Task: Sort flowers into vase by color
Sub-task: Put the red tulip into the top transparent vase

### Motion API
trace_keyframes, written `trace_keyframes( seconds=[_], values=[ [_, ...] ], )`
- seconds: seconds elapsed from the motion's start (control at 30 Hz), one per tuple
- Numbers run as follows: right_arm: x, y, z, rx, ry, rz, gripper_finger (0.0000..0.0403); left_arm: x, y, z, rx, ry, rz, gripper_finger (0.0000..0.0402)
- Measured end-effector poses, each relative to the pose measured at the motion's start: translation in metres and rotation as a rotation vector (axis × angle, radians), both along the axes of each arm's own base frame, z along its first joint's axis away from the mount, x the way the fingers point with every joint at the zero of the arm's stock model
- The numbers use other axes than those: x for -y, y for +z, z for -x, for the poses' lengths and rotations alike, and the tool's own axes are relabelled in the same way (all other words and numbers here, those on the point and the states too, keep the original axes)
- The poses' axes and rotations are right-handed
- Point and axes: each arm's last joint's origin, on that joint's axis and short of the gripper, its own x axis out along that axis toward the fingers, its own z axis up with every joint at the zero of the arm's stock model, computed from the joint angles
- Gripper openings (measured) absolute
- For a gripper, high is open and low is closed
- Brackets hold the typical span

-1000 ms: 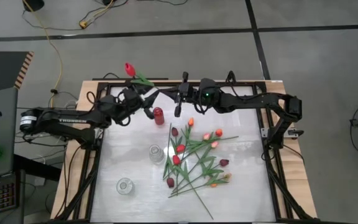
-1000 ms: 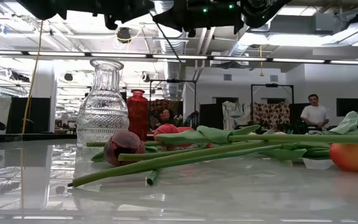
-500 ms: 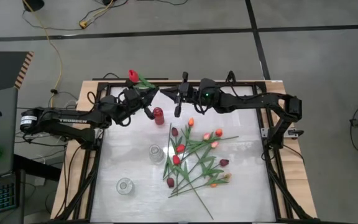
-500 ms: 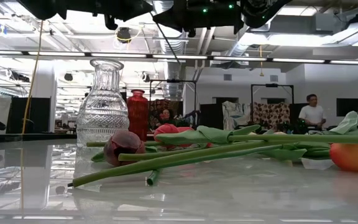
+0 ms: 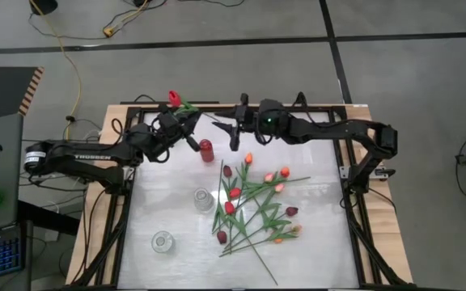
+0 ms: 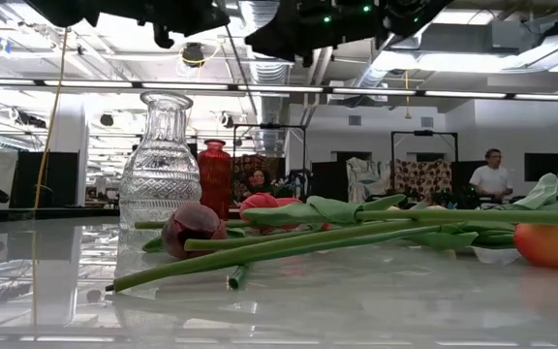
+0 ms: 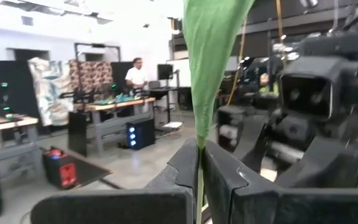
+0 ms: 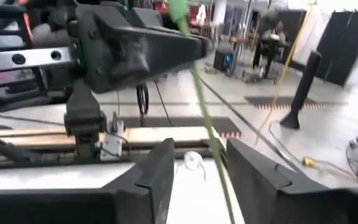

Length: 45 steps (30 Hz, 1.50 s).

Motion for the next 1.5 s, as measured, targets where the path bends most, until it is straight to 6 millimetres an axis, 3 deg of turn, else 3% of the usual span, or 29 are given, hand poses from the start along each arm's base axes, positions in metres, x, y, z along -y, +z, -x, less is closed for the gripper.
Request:
trace_keyframes(
  seconds=[0.3,0.53,0.8,1.5],
  values=[
    [0.004,0.005,0.023,-0.160,-0.032,-0.047,0.0212,-0.007,0.007,0.037,-0.076,0.111,0.084,0.0000],
    [0.005,-0.007,0.024,-0.266,-0.035,-0.078,0.0210,-0.010,0.012,0.077,-0.113,0.182,0.146,0.0000],
    [0.002,-0.014,0.026,-0.346,-0.026,-0.101,0.0209,-0.007,0.013,0.107,-0.152,0.237,0.160,0.0000],
    [-0.006,-0.018,0.025,-0.387,-0.005,-0.109,0.0209,-0.013,-0.003,0.120,-0.271,0.328,0.251,0.0000]
  ],
)
